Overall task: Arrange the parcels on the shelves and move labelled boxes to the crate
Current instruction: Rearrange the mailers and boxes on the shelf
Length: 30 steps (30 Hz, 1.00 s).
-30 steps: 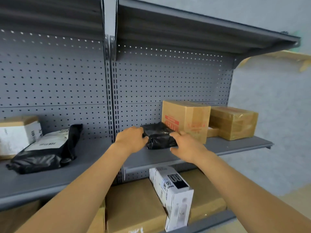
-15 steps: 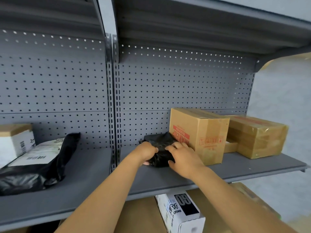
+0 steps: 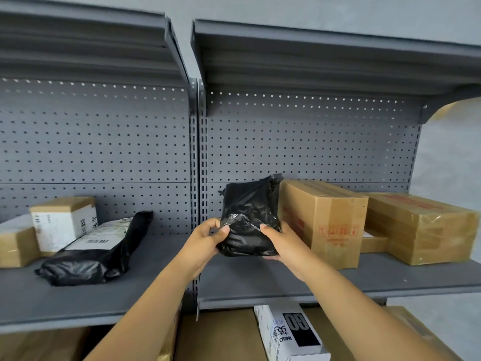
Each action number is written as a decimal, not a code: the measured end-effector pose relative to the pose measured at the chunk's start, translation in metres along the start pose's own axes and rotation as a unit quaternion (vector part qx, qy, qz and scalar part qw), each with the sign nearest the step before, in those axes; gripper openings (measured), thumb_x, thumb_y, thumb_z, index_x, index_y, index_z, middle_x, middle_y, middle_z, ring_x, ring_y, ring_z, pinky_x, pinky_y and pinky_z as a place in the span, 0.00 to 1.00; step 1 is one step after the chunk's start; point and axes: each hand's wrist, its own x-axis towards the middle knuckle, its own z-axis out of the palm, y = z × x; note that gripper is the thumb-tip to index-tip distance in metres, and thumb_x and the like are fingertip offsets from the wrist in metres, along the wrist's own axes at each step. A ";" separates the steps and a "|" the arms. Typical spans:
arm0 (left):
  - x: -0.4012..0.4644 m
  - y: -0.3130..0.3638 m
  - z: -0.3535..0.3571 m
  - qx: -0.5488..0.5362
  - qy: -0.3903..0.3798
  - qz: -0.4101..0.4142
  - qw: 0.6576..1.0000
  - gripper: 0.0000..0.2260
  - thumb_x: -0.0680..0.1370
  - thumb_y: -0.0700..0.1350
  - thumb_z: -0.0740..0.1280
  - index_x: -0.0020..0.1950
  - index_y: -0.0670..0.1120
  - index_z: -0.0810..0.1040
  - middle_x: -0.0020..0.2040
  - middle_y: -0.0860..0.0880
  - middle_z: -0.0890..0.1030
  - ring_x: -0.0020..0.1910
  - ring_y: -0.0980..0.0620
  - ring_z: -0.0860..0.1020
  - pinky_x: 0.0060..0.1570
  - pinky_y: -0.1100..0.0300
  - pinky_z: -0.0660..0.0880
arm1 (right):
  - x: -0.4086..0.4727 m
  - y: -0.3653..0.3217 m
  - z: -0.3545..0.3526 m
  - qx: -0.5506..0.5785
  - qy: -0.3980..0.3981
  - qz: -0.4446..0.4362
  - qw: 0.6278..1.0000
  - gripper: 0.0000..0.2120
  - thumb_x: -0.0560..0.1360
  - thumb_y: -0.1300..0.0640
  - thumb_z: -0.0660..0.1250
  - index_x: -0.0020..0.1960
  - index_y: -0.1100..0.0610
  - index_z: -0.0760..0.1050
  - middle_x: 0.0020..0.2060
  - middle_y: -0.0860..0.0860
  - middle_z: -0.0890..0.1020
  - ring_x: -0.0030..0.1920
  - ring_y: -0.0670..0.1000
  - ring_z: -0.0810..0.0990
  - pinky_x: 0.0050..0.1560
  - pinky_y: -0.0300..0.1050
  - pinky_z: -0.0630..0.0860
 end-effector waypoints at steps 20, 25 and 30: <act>-0.042 0.035 -0.008 0.129 0.088 -0.013 0.988 0.06 0.80 0.47 0.67 0.55 0.47 0.80 0.57 0.48 0.82 0.52 0.54 0.83 0.52 0.57 0.81 | -0.021 -0.008 -0.006 0.165 0.032 -0.040 0.985 0.27 0.75 0.61 0.72 0.70 0.45 0.67 0.62 0.46 0.78 0.60 0.51 0.79 0.66 0.57 0.74; -0.041 0.055 0.031 0.022 -0.017 -0.029 0.999 0.21 0.76 0.56 0.71 0.66 0.53 0.70 0.60 0.50 0.81 0.58 0.49 0.81 0.57 0.49 0.80 | -0.040 -0.009 0.018 -0.150 0.042 -0.267 0.951 0.41 0.71 0.55 0.76 0.78 0.48 0.58 0.67 0.39 0.69 0.68 0.41 0.68 0.68 0.39 0.66; -0.020 0.050 0.027 -0.072 0.105 -0.056 0.990 0.32 0.69 0.55 0.78 0.68 0.45 0.71 0.58 0.44 0.83 0.55 0.44 0.83 0.54 0.42 0.80 | -0.041 -0.005 0.028 -0.271 -0.048 -0.322 0.906 0.35 0.72 0.47 0.71 0.76 0.43 0.61 0.71 0.37 0.67 0.70 0.43 0.65 0.72 0.47 0.66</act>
